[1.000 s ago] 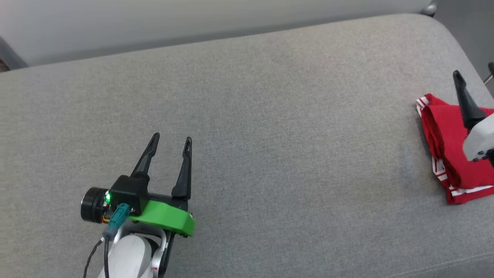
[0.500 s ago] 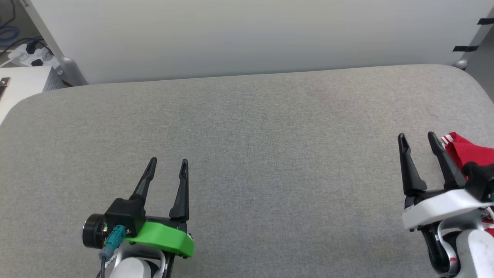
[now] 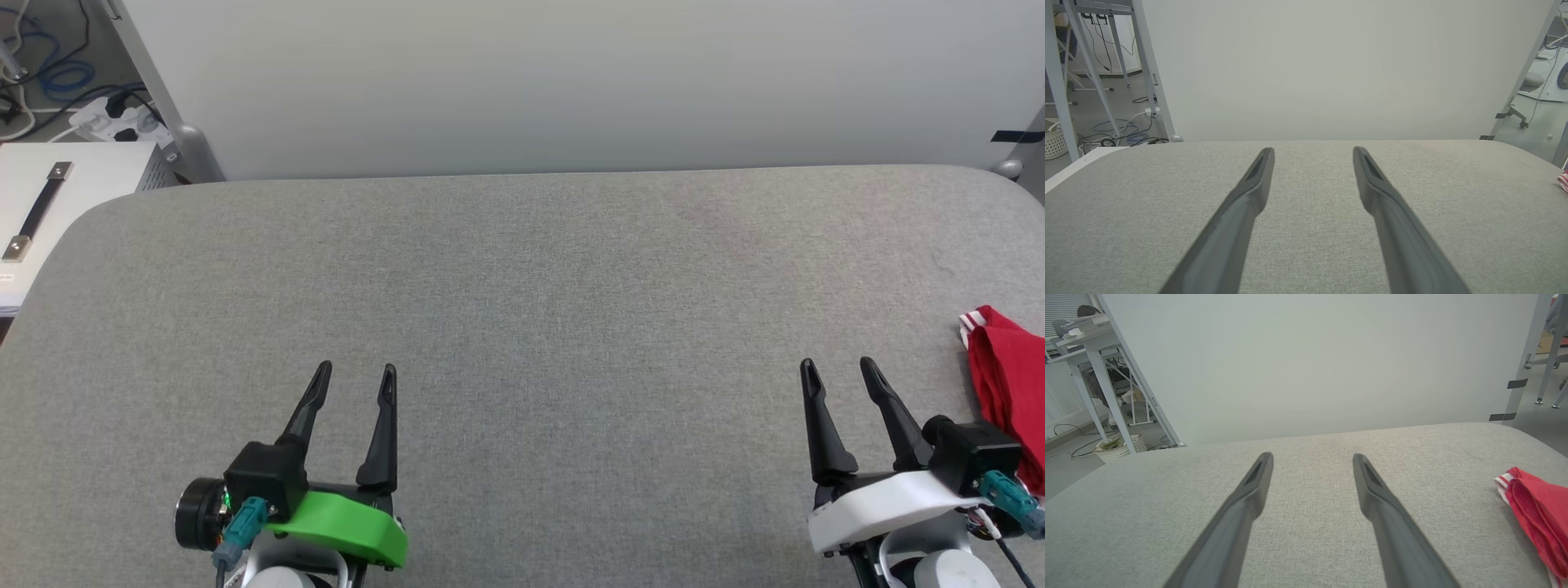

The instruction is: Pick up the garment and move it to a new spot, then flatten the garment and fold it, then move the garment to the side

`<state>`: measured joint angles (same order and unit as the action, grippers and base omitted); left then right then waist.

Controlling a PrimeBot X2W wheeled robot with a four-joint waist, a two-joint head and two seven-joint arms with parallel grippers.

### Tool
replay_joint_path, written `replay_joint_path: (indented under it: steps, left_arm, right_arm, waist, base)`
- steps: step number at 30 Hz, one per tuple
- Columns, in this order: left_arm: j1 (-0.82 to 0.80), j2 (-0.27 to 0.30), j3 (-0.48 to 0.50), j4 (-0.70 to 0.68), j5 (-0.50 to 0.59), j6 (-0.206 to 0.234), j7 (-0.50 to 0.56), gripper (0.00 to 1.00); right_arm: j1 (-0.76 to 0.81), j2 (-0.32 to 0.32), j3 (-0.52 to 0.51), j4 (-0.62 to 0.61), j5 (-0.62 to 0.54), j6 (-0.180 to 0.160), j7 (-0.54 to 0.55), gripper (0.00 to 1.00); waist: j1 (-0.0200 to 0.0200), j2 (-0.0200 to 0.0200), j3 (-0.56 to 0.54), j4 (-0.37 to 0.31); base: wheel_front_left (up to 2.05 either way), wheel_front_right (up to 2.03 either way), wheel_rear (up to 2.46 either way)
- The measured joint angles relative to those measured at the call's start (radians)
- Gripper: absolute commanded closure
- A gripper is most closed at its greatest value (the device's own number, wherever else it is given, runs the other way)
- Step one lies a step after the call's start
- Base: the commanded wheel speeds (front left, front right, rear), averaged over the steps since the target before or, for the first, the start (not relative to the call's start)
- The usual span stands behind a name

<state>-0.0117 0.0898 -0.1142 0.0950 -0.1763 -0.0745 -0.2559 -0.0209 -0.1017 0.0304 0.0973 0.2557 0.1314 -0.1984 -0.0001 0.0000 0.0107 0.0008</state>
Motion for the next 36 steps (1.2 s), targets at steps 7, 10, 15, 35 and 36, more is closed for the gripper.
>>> replay_joint_path:
  steps: [7,10,15,35,36]
  left_arm:
    - [0.000,-0.014,0.023,0.003,0.020,-0.012,0.000,0.00]
    - [0.000,-0.020,0.027,0.007,0.020,-0.019,0.000,0.00]
    - [0.001,-0.025,0.032,0.007,0.024,-0.028,0.000,0.00]
    - [0.008,-0.030,0.047,0.002,0.028,-0.035,0.012,1.00]
    - [0.008,-0.030,0.048,0.000,0.030,-0.032,0.017,1.00]
  right_arm:
    - [-0.001,0.000,0.000,0.018,-0.004,0.000,-0.006,0.00]
    - [-0.001,0.000,0.000,0.023,-0.004,0.000,-0.009,0.00]
    - [-0.001,0.000,0.000,0.026,-0.004,0.000,-0.009,0.00]
    - [-0.001,0.000,0.001,0.024,-0.007,0.000,0.001,1.00]
    - [-0.001,0.000,0.000,0.023,-0.012,0.000,0.002,1.00]
  waist:
    - [0.0000,0.0000,0.000,-0.003]
    - [0.0000,0.0000,-0.002,-0.005]
    - [0.0000,0.0000,-0.009,-0.005]
    - [0.0000,0.0000,-0.016,-0.006]
    - [0.0000,0.0000,-0.016,-0.006]
  base:
    - [0.00,0.00,0.00]
    - [0.00,0.00,0.00]
    - [0.00,0.00,0.00]
    - [0.00,0.00,0.00]
    - [0.00,0.00,0.00]
